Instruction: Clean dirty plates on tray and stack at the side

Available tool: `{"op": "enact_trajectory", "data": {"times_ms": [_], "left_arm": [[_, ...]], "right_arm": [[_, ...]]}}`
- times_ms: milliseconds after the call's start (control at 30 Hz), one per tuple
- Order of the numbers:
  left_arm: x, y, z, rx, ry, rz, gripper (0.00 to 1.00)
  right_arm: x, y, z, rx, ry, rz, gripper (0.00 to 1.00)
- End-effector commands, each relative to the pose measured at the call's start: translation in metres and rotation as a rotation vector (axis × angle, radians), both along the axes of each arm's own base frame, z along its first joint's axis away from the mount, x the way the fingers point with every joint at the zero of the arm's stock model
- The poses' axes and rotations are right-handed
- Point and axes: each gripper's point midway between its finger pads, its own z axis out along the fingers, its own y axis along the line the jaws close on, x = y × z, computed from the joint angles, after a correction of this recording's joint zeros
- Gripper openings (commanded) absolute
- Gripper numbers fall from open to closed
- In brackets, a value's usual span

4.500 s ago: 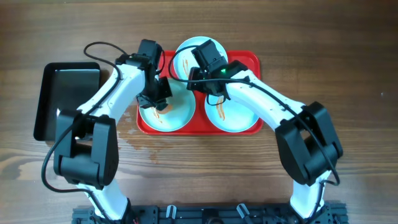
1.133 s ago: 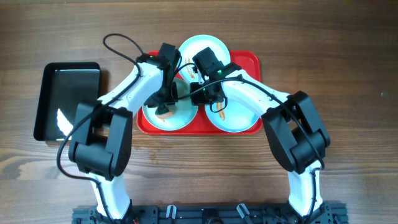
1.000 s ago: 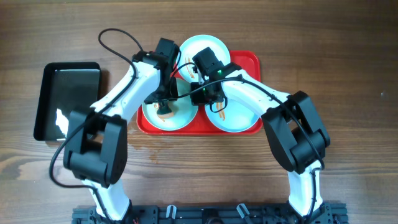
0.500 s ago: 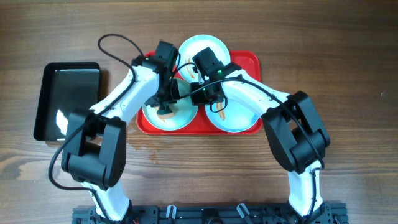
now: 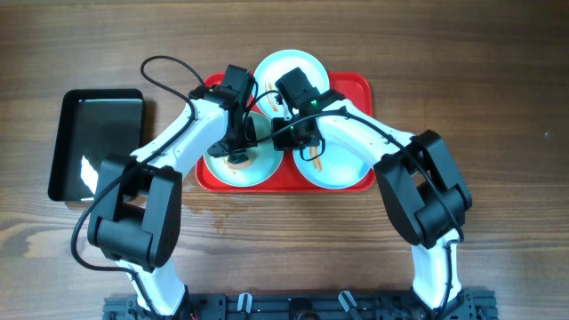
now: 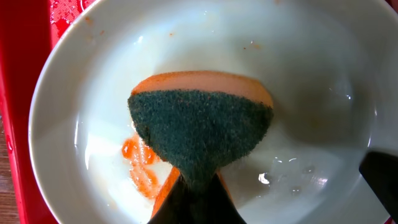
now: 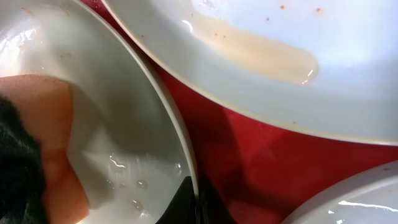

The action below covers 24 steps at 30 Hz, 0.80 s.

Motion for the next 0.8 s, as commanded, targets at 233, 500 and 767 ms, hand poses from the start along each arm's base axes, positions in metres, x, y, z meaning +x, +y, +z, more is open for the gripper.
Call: {"op": "enact_trajectory", "data": {"times_ms": [233,500,767], "left_arm": [[-0.012,-0.030,0.004,-0.173,0.050,-0.016,0.04],[-0.019,-0.019,-0.004,-0.122,0.066,-0.009,0.04],[-0.029,0.017,-0.032,0.011,0.054,0.019,0.04]], "right_arm": [[-0.003,0.001,-0.011,-0.003,0.038,-0.008,0.04],[-0.004,0.002,-0.010,0.012,0.047,-0.007,0.04],[-0.003,0.002,-0.009,0.015,0.050,-0.011,0.04]]}}
